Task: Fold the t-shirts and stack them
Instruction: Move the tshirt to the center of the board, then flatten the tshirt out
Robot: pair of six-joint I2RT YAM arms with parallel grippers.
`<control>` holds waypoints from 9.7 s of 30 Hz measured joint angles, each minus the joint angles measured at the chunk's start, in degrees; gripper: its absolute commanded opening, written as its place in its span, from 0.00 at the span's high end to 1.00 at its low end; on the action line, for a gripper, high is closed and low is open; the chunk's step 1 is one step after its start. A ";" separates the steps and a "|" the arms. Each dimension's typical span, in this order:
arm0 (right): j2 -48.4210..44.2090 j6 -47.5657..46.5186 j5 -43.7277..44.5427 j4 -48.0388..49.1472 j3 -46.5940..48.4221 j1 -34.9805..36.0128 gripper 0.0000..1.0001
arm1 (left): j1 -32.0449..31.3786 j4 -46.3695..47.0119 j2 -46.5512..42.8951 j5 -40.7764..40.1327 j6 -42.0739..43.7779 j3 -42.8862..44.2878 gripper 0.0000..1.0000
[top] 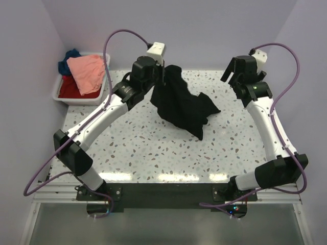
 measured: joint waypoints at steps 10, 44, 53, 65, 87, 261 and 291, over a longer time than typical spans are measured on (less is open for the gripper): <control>-0.04 -0.02 -1.77 -0.42 -1.31 0.02 0.06 | 0.04 -1.60 -7.82 -25.40 -9.55 -10.54 1.00; 28.61 -0.61 -31.47 4.63 -7.19 2.14 0.24 | 1.99 -20.52 -14.14 -43.56 -33.18 -20.22 1.00; 34.80 -3.15 -30.99 2.38 -0.61 8.00 0.28 | 3.50 -20.09 -14.12 -41.00 -32.83 -20.61 1.00; 40.09 -3.65 -26.56 -2.10 2.91 8.66 0.46 | 4.48 -19.63 -14.16 -39.85 -32.85 -22.38 1.00; 38.95 -3.72 -19.37 -7.52 5.51 10.60 1.00 | 5.51 -17.18 -16.13 -40.24 -29.20 -23.37 1.00; 32.81 1.11 -16.22 -15.67 -9.09 17.59 0.48 | 25.77 -0.81 24.41 -7.48 -15.76 -15.58 0.61; 37.83 -0.09 -16.65 -22.36 -2.51 16.41 0.49 | 22.91 -2.97 7.87 11.50 -16.39 -32.59 0.58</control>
